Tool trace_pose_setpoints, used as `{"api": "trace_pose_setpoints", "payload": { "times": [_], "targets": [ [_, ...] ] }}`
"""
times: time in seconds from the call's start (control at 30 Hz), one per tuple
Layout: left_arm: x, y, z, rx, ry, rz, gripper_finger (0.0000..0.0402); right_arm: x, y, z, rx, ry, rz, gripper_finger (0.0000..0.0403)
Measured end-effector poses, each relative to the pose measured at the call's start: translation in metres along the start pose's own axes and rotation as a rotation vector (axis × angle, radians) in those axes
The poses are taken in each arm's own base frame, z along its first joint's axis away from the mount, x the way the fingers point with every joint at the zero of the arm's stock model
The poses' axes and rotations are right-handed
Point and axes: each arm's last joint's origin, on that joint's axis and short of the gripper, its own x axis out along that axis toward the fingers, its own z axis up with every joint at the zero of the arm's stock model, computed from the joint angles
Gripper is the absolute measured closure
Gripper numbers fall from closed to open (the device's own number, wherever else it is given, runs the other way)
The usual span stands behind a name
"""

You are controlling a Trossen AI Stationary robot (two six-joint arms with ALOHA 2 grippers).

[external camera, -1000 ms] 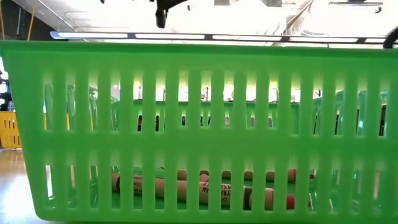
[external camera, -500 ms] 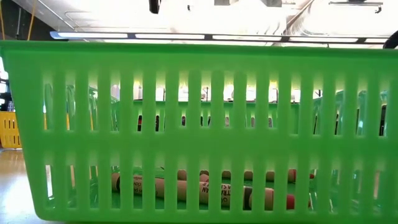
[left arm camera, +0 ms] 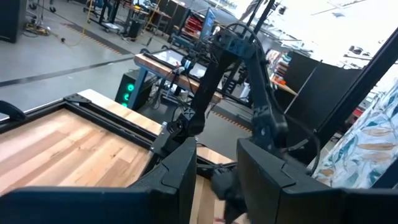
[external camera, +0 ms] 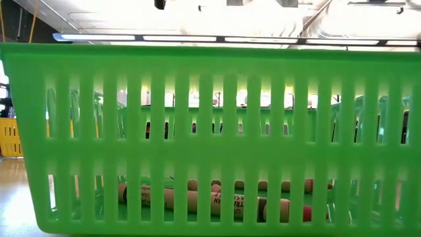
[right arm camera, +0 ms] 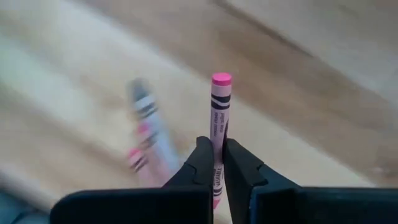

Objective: Sort crayons
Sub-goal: Put the pink crayon into the green bin

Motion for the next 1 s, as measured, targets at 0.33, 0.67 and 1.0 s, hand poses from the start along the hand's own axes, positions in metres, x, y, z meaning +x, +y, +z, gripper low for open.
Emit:
{"api": "trace_pose_setpoints", "payload": {
  "times": [0.33, 0.67, 1.0],
  "targets": [
    [0.0, -0.002, -0.001, -0.001, 0.001, -0.006, 0.03, -0.027, 0.034, -0.001, -0.387, -0.304, 0.448, 0.0401],
    [-0.003, -0.009, -0.004, -0.003, 0.011, -0.041, 0.03, -0.005, 0.069, 0.036, -0.469, -0.522, 0.521, 0.0402],
    [-0.01, -0.028, -0.014, 0.001, 0.055, -0.111, 0.03, 0.007, 0.129, 0.056, -0.594, -0.598, 0.6, 0.0402]
  ]
}}
